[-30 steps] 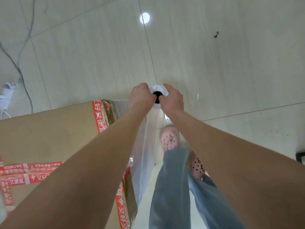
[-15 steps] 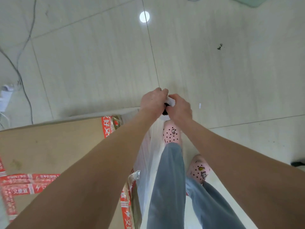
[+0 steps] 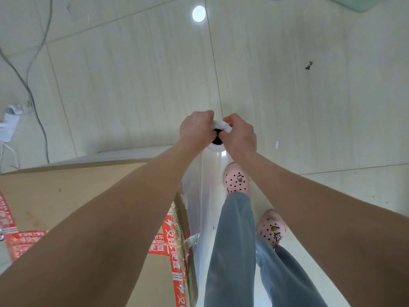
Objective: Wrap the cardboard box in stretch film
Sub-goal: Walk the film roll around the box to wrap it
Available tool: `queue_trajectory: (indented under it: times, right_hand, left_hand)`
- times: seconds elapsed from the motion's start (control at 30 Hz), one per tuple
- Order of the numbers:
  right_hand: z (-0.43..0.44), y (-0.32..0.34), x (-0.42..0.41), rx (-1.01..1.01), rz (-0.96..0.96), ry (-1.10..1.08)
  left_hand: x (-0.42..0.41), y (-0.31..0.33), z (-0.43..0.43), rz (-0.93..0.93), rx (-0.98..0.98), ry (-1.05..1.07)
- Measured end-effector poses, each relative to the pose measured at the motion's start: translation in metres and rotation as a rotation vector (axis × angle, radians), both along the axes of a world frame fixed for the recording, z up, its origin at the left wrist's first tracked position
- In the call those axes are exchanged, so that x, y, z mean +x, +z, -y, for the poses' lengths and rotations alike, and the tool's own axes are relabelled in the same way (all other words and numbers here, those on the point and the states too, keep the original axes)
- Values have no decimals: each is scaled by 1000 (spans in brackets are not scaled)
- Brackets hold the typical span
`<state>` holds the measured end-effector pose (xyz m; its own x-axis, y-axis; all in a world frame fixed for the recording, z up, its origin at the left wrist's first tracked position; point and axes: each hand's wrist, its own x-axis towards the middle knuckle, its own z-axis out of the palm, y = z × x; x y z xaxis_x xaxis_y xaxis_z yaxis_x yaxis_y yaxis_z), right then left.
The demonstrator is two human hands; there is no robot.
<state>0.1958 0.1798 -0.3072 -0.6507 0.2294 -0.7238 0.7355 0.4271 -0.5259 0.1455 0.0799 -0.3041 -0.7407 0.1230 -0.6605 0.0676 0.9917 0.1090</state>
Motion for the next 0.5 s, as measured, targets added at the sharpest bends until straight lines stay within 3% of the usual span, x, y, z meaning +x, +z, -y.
queue_trajectory:
  times: [0.17,0.37,0.5]
  right_hand:
    - [17,-4,2,-56,120,-66]
    - [22,-5,-3,-44,121,-47]
    - [25,-5,-17,-21,75,-10]
  left_hand:
    - [-6,1,23,54,-46,80]
    - [-6,-6,16,-17,25,-240]
    - [-23,-8,20,-27,1,-256]
